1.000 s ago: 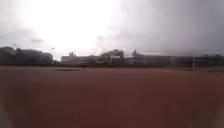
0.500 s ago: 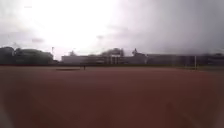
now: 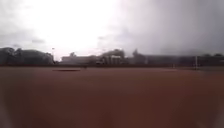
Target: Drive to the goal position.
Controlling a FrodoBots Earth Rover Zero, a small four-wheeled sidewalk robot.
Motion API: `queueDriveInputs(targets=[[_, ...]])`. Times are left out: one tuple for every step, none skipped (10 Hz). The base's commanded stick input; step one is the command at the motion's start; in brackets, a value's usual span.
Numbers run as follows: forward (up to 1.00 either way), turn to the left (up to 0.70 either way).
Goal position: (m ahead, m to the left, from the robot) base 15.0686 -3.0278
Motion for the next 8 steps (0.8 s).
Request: queueDriveInputs(targets=[[0.50,0.00],[0.50,0.00],[0.50,0.00],[0.50,0.00],[0.50,0.00],[0.50,0.00],[0.50,0.00],[0.50,0.00]])
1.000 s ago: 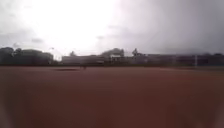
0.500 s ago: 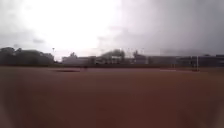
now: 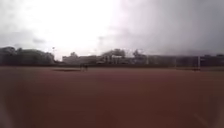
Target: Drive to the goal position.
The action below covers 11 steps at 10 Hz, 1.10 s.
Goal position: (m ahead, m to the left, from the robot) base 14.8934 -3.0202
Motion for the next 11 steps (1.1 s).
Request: queueDriveInputs(targets=[[0.50,0.00],[0.50,0.00],[0.50,0.00],[0.50,0.00],[0.50,0.00],[0.50,0.00],[0.50,0.00],[0.50,0.00],[0.50,0.00],[0.50,0.00],[0.50,0.00]])
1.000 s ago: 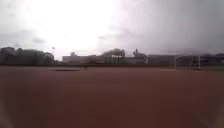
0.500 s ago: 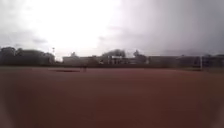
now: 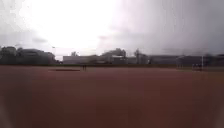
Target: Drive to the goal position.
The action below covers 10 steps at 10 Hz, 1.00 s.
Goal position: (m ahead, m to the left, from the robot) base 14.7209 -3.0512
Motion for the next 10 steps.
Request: queueDriveInputs(targets=[[0.50,0.00],[0.50,0.00],[0.50,0.00],[0.50,0.00],[0.50,0.00],[0.50,-0.05],[0.50,-0.29],[0.50,-0.50],[0.50,-0.50],[0.50,-0.50]])
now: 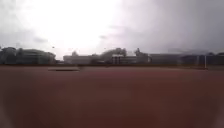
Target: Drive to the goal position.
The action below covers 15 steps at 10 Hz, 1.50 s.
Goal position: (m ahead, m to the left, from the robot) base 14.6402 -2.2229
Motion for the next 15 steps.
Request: queueDriveInputs(targets=[[0.50,-0.50],[0.50,-0.50],[0.50,-0.50],[0.50,-0.50],[0.50,-0.50],[0.50,0.00],[0.50,0.00],[0.50,0.00],[0.50,0.00],[0.50,0.00],[0.50,0.00],[0.50,0.00],[0.50,0.00],[0.50,0.00],[0.50,0.00]])
